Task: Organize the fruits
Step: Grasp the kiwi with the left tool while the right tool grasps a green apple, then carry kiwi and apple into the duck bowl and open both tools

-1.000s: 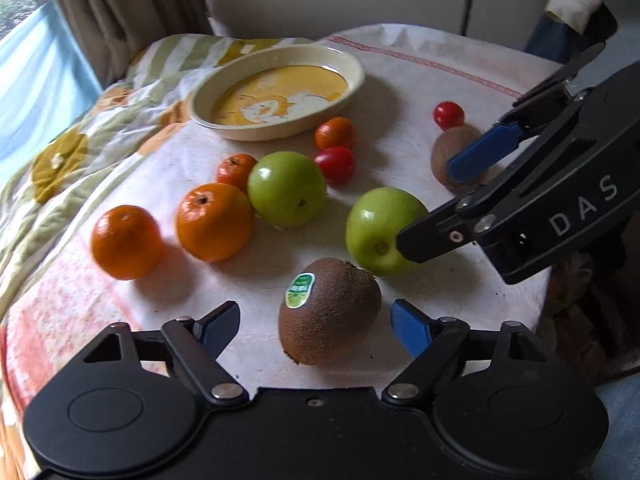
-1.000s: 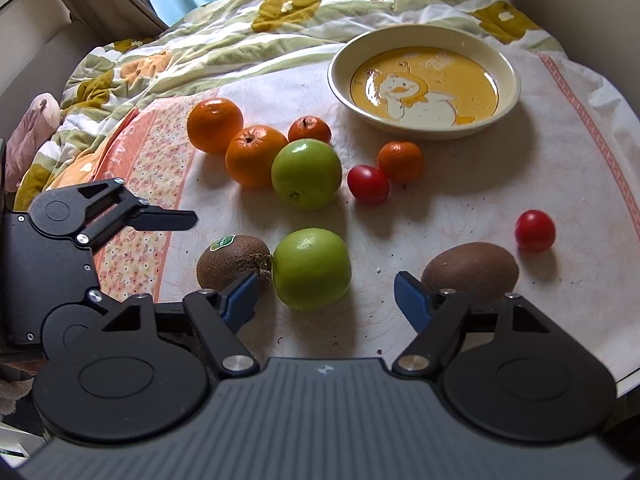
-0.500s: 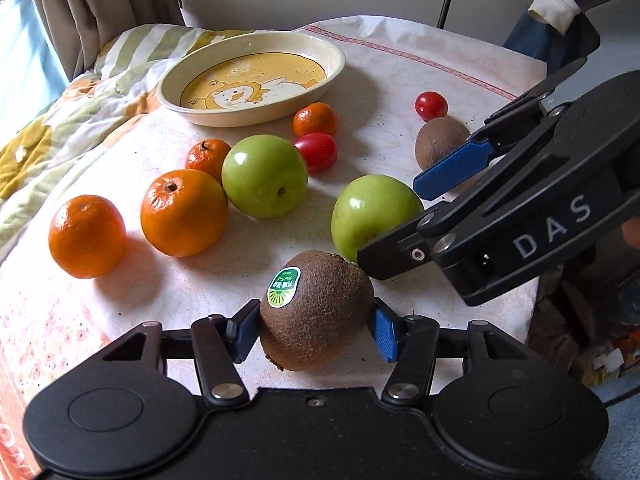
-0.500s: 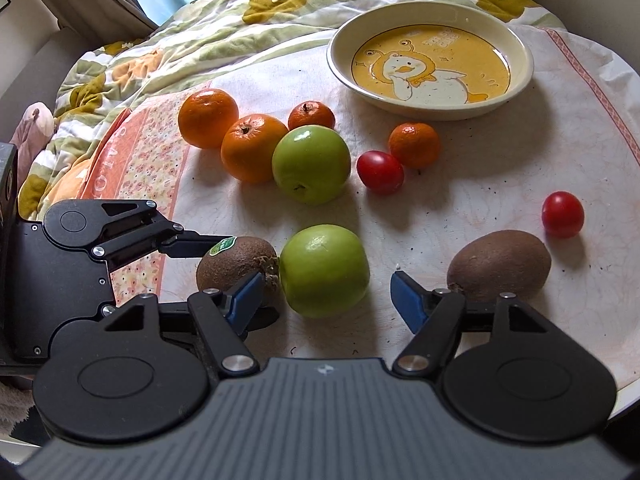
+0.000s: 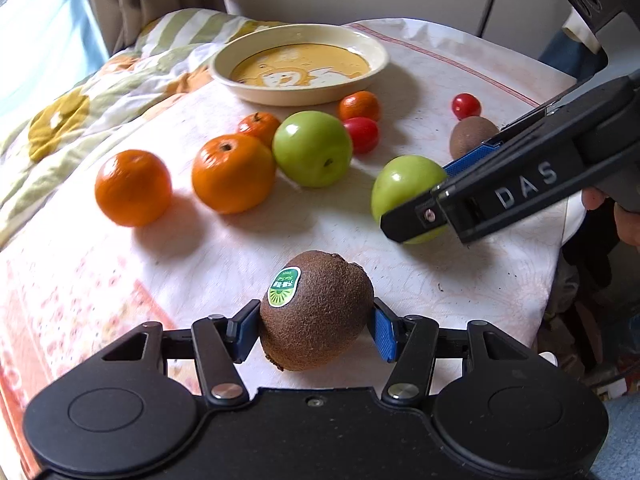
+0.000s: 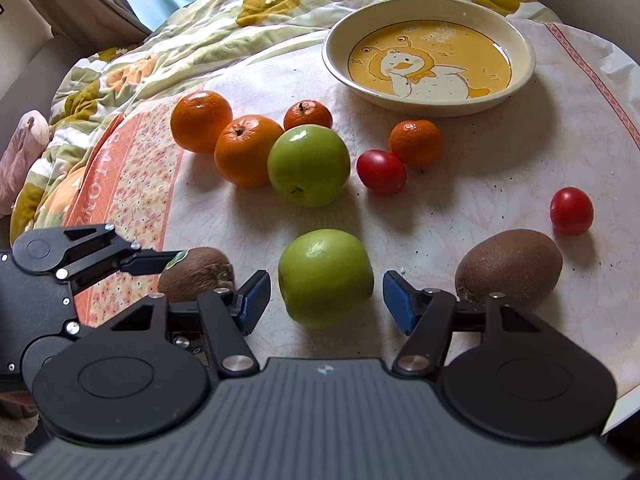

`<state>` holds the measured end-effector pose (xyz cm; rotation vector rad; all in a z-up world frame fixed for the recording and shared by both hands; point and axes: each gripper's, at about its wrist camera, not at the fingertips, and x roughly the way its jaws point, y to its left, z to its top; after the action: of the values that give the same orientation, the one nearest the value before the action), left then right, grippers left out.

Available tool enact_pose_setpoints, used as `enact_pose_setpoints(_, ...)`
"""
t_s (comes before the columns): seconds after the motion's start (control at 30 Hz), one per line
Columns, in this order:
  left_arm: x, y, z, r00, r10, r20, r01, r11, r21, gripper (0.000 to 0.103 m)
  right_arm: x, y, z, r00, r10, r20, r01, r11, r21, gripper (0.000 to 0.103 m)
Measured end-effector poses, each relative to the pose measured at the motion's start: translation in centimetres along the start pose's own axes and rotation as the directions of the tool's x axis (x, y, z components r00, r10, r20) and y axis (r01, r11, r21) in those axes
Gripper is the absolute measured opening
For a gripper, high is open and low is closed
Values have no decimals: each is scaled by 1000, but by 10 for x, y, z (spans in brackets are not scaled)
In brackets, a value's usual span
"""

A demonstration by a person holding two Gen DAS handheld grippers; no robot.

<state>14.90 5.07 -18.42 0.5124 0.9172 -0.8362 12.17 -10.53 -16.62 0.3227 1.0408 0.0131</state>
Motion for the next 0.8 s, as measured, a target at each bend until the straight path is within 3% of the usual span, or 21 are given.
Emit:
enact_pose_setpoints(0.13,-4,0,-5,1000,24,3,-24,1000,-16,61,4,0,1,1000,7,-7,-7,1000,5,68)
enact_pose_setpoints(0.53,-21,8,-12,996,71,51,-66,993,-94,61,1,13,-1,999,-36,26,37,998,-46,67)
enact_pose_setpoints(0.8,-46,7,3,989,100,110,-86,988,-129,61,-31,15,10,994,-51,95,55,998,-41,67)
